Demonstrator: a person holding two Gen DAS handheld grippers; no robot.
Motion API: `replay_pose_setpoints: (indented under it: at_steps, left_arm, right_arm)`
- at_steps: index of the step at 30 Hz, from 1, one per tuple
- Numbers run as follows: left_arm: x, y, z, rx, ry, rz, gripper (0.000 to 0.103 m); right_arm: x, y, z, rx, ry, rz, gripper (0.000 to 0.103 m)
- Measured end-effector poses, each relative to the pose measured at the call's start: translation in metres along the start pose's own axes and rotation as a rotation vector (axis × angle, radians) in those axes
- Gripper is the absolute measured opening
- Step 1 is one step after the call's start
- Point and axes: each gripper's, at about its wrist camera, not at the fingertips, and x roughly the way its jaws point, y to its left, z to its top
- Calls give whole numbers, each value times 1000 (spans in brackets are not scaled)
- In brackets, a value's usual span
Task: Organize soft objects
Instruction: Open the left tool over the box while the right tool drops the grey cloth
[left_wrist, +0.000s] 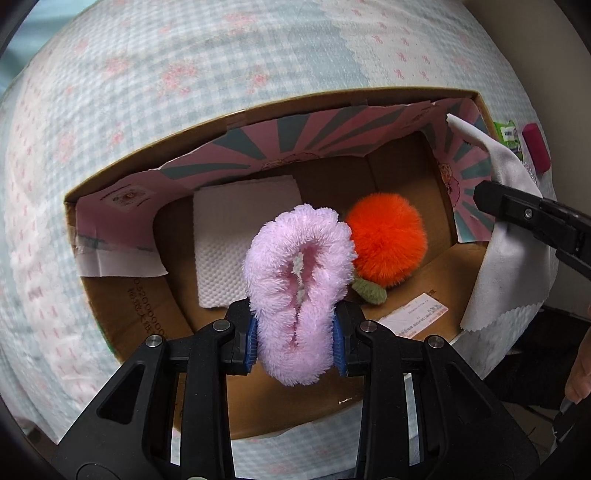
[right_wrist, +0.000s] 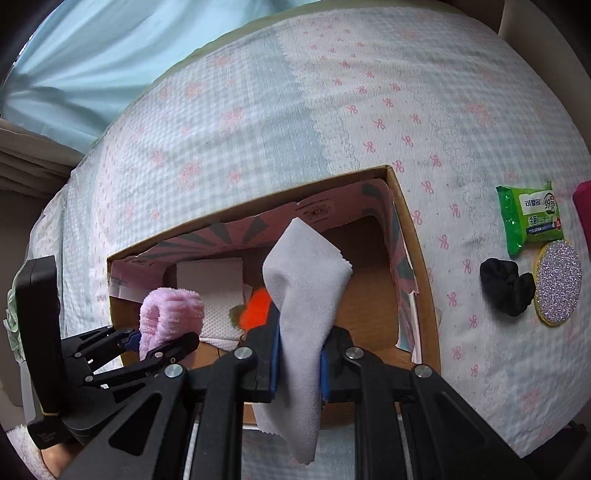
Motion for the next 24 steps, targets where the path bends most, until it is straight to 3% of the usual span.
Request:
replay_pose_setpoints:
  at_steps: [5,6,8,9,10,11,12,15,24]
  left_arm:
    - [-1,-1,6,24,4,29,28]
    - [-2,-1,8,28,1,43,32]
    - [-6,-2,9,46,-8,70,61]
    - [-9,-3,10,54,-14,74,89]
    - [-11,-3,9,58,-22,65,103]
    - [-15,-3,8,58,-32,49,103]
    - [-17,-3,6,57,-33,45,103]
    - [-22,-3,-1,58,-39,51,103]
    - [-47,7,-26,-7,-74,28,103]
  right_arm:
    - [7,-8,9,24,29,18,16]
    - [6,-9,10,24,25,12,16]
    - [5,-7,12,18,21,31,17]
    - [4,-6,13,15,21,33,22]
    - [4,-4,13,13,17,29,44]
    - [4,-4,14,13,19,31,87]
    - [6,-4,14,17,34,31,103]
    - [11,-5,11,41,78,54,103]
    - [-2,3,-9,20,49,10,103]
